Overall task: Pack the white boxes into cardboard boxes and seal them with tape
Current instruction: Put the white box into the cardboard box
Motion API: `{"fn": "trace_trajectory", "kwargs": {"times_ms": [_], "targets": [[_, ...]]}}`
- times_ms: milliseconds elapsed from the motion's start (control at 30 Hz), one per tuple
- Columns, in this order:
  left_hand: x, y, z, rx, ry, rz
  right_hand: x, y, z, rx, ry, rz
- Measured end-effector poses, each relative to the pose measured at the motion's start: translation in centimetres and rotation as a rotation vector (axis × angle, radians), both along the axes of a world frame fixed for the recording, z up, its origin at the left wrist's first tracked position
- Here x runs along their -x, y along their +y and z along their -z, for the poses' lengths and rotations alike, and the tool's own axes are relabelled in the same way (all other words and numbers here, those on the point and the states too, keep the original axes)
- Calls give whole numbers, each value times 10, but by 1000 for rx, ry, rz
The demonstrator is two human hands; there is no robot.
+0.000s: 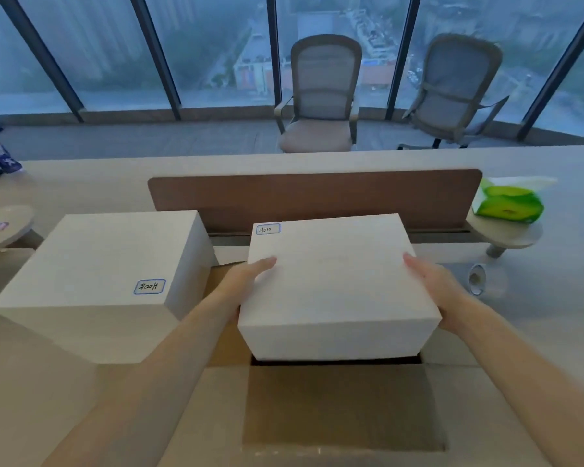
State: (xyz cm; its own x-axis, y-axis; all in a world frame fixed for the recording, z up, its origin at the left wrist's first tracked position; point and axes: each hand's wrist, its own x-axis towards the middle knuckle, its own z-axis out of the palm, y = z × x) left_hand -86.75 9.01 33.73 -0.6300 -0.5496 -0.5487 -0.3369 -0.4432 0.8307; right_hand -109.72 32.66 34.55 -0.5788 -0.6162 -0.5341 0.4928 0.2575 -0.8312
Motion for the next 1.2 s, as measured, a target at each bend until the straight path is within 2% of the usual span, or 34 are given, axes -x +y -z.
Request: {"fn": "trace_trajectory", "kwargs": {"times_ms": [100,267,333,433,500,633,833,1000,1100,1200], "targets": [[3,0,22,86,-107,-25,1,-1,22,-38,-28,6],[12,7,40,233,-133,-14,4,-6,57,-105,17,13],[16,12,46,344,-145,-3,1,-10,65,-158,176,-1],[17,23,61,558,-190,-3,-7,-13,78,-301,562,-68],[17,32,71,739,-245,13,-11,-13,89,-391,704,-117],[20,48,94,905,-469,71,-17,-19,103,-573,838,-180],[23,55,119,1102,-617,214,-35,-24,123,-776,1082,-255],[29,54,114,1139,-763,402,-38,-32,124,-889,1155,-305],[32,40,95,1179,-781,479,-34,-38,112,-1042,1300,-428],[26,14,73,1248,-682,373,-18,-41,91,-1031,1415,-525]]}}
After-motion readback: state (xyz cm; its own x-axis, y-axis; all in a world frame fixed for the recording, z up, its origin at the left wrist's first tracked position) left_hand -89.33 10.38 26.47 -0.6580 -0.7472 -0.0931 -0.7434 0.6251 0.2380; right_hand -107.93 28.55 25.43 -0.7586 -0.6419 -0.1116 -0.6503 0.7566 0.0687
